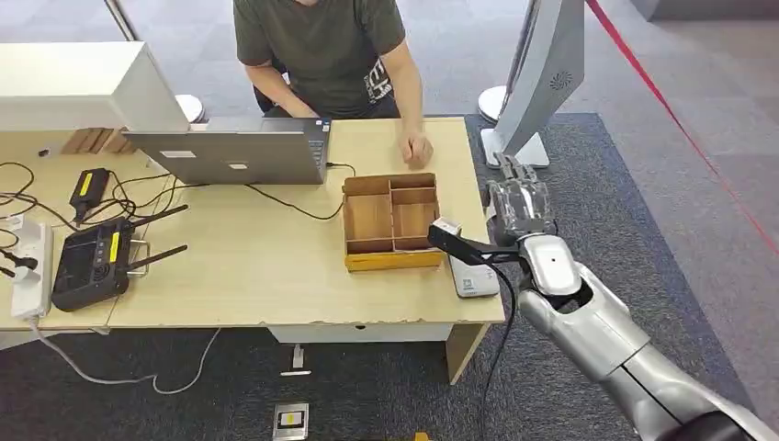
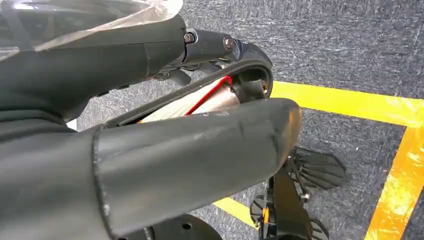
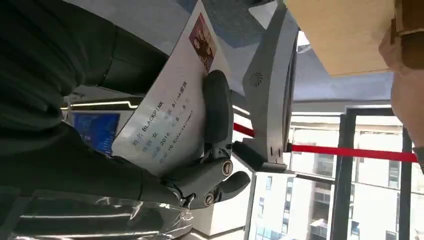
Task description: Pass the card to the sensor for recognition and then transmit it.
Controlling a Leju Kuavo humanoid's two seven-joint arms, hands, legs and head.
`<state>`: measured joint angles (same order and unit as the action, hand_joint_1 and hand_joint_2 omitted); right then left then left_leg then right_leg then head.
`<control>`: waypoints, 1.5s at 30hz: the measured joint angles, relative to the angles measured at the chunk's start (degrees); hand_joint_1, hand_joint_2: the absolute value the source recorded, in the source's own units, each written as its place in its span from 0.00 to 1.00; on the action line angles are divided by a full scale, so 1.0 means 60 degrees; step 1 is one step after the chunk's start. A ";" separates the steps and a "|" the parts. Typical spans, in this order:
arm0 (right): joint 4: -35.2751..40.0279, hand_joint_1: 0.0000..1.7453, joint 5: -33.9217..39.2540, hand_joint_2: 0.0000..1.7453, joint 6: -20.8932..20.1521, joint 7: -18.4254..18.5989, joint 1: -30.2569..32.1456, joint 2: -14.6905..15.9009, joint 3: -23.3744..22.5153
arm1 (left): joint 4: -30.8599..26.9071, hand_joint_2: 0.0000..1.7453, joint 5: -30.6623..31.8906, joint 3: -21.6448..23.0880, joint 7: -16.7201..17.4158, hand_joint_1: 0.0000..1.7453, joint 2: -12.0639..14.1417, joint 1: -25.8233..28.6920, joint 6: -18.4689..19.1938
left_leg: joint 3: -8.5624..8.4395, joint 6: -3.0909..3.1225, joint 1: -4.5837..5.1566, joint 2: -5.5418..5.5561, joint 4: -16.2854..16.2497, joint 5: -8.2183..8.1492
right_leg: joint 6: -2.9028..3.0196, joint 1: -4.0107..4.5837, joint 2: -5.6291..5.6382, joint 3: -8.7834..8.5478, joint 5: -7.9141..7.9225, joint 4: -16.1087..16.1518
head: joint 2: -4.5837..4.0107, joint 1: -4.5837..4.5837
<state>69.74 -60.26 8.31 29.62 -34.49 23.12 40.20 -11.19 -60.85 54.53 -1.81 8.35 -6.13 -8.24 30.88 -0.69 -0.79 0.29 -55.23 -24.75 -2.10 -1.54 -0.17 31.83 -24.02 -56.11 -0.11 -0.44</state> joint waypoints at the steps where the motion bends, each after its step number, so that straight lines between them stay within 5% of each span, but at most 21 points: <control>1: -0.0029 1.00 0.0000 1.00 0.0004 -0.0007 0.0005 -0.0018 0.0022 | 0.0000 0.00 -0.0004 0.0000 0.0000 0.00 0.0004 0.0000 0.0000 | 0.0000 0.0000 0.0000 0.0000 0.0000 0.0000 | 0.0000 0.0000 0.0000 0.0001 0.0000 0.0000 | 0.0000 0.0000; 31: -0.1555 1.00 -0.0084 1.00 -0.0011 -0.0342 -0.0002 -0.0845 0.0408 | 0.0000 0.00 -0.0215 0.0000 0.0113 0.00 0.0000 0.0001 -0.0117 | 0.0000 0.0000 0.0000 0.0000 0.0000 0.0000 | 0.0000 0.0000 0.0000 0.0000 0.0000 0.0000 | 0.0000 0.0000; 45: -0.1825 1.00 -0.0875 1.00 -0.0772 -0.0087 0.0045 -0.0849 0.0306 | 0.0000 0.00 -0.0302 0.0000 0.0124 0.00 0.0000 0.0002 -0.0168 | -0.0002 0.0000 0.0001 -0.0001 -0.0001 0.0000 | 0.0000 0.0000 0.0000 0.0000 0.0000 0.0001 | 0.0000 0.0000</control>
<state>58.79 -65.51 3.67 29.09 -34.23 18.03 42.03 -11.19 -62.66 54.53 -1.07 8.35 -6.11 -9.25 30.87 -0.69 -0.78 0.28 -55.24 -24.75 -2.10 -1.54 -0.17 31.84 -24.02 -56.11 -0.11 -0.44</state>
